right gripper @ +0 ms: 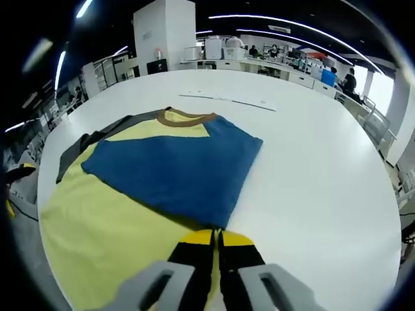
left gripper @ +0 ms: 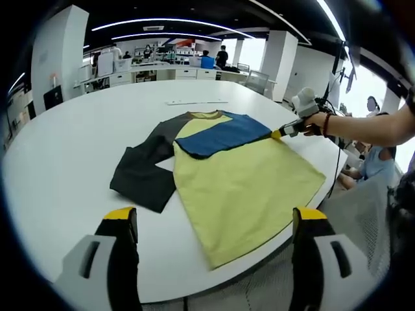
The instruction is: Fold the garment on the visible template until the final outline fits inside the template.
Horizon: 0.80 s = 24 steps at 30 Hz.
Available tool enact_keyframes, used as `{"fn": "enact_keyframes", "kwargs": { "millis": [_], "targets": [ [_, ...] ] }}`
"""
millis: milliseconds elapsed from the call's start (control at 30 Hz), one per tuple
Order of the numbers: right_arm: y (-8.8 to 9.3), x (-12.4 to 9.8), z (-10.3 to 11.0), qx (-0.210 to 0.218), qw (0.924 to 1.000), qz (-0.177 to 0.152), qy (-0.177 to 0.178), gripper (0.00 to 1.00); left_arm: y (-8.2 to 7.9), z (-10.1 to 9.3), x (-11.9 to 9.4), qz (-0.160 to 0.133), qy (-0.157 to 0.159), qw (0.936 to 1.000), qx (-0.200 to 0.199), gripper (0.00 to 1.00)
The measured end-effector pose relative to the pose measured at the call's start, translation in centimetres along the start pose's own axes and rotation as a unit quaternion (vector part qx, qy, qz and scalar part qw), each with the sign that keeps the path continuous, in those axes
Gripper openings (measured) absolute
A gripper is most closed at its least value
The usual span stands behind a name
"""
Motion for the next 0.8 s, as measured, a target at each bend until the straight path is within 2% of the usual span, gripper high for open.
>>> {"fn": "enact_keyframes", "kwargs": {
  "millis": [267,800],
  "targets": [
    [0.7,-1.0,-1.8,0.011,0.9999,0.008,0.004,0.0,0.2,0.4,0.1,0.004,-0.005,1.0,-0.001,0.96],
    [1.3,-2.0,-4.6,0.03,0.9994,0.016,0.008,0.0,0.1,0.8,0.3,0.006,-0.016,0.9999,0.002,0.87]
  ]
}}
Point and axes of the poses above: the point that each gripper's makers call its tool centre point, and the gripper's own axes: x roughly forward along the fingers, z roughly to its left, y roughly out of its underside, the point moved 9 cm from there along -x, roughly backward along the fingers, and after that the axes turned 10 degrees about -z, right-handed, at the moved point
